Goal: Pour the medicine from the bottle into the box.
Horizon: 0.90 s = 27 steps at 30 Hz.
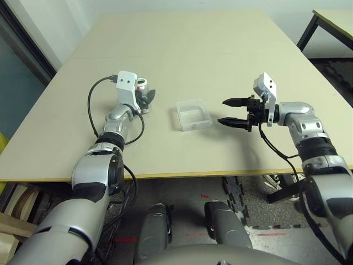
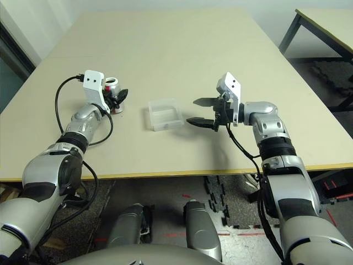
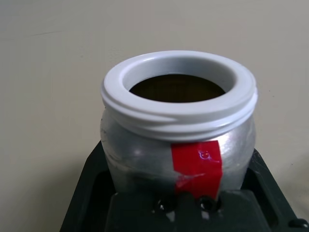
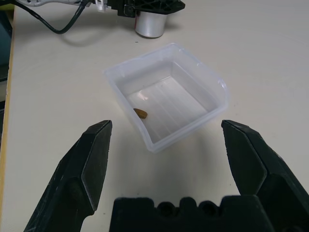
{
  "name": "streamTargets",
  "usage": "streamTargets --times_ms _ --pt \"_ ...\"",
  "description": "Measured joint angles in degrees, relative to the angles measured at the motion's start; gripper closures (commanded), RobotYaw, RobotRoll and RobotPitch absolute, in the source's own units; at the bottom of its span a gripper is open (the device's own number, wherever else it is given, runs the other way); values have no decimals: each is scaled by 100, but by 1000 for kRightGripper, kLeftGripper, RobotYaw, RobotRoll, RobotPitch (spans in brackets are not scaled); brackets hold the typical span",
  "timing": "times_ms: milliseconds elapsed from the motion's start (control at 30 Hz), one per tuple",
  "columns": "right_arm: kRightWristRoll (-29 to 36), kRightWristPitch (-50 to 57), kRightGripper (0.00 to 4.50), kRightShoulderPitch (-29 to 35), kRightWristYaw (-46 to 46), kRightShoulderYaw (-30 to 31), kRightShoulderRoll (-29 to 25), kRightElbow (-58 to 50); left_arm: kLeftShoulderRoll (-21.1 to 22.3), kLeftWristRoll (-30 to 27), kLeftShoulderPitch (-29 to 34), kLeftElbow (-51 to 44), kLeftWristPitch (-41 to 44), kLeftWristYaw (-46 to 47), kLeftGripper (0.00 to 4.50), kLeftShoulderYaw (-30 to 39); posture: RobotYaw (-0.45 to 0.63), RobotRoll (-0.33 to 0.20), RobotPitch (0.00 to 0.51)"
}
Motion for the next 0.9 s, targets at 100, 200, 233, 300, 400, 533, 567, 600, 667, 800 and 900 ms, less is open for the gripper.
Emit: streamTargets --times_ms 100,200,233,300,400,533,567,600,667,800,900 --pt "0 37 0 8 0 0 -5 -63 -8 9 0 0 -2 17 1785 -2 -228 0 95" --pt "0 57 0 8 0 0 -6 -77 -27 21 1 0 -4 60 748 -5 -225 0 95" --pt "0 60 0 8 0 0 -6 -78 -41 23 8 0 -4 65 408 -6 -225 0 95" --pt "0 63 0 8 0 0 -6 -78 -55 25 36 0 -4 65 15 -7 -223 0 95" --pt "0 64 0 8 0 0 -6 -78 -70 27 75 1 -4 65 15 -10 -223 0 95" --pt "0 64 0 8 0 0 -6 -78 -69 26 76 0 -4 65 15 -8 -219 0 94" --pt "0 64 0 8 0 0 -5 -78 -69 24 76 0 -4 61 15 -8 -219 0 94" --pt "0 64 0 8 -1 0 -5 -78 -69 24 78 0 -4 56 15 -7 -219 0 94" --pt "0 63 0 7 -1 0 -2 -78 -69 22 87 -1 -4 38 15 -6 -215 0 91" --pt "0 62 0 7 -4 0 2 -76 -71 14 134 -19 -13 -24 15 -5 -215 0 91" --pt "0 61 0 7 -8 0 7 -76 -81 -12 197 -58 -41 -96 15 3 -215 0 91"
